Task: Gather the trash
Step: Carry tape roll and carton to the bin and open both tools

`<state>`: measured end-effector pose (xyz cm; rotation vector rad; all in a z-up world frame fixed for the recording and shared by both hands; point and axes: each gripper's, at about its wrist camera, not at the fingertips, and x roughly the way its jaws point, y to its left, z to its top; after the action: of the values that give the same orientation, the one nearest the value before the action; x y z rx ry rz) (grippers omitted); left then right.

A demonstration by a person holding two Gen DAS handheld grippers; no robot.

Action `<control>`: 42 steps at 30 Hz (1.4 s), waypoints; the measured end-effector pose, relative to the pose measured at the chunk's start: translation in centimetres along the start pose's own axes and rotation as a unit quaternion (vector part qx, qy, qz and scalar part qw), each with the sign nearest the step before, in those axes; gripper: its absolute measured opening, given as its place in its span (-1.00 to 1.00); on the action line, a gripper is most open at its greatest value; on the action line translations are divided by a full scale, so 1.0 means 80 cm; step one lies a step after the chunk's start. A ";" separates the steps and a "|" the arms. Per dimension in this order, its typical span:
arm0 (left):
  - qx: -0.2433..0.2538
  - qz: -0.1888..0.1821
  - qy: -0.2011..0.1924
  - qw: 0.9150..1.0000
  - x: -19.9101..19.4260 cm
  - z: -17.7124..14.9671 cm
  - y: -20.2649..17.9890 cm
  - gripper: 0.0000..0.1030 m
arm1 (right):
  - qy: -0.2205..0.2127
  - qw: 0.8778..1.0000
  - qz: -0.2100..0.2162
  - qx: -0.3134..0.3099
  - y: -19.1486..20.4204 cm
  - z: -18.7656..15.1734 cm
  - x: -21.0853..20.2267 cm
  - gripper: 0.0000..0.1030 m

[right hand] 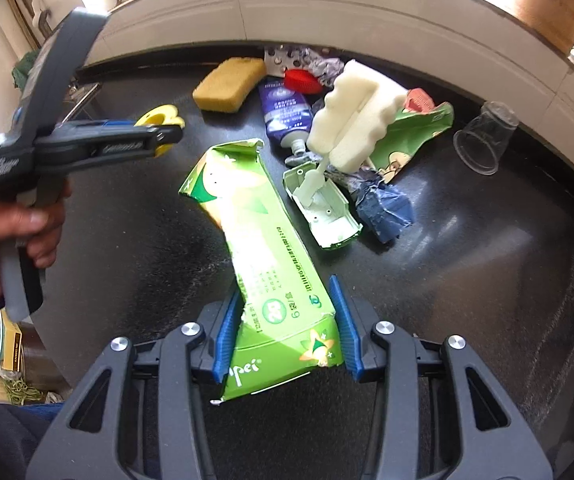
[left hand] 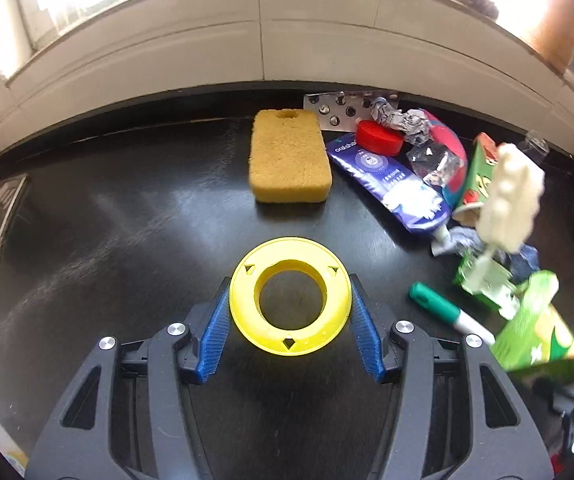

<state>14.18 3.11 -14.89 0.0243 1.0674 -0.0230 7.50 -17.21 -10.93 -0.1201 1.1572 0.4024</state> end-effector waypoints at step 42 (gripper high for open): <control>-0.418 0.137 0.038 0.897 -0.167 -0.564 0.377 0.06 | 0.183 0.867 0.241 -0.396 0.693 -0.114 0.110 -0.15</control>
<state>-30.84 34.73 -24.72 -0.6084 1.0722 0.6990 -17.87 33.39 -16.33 -0.6568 1.3275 1.3423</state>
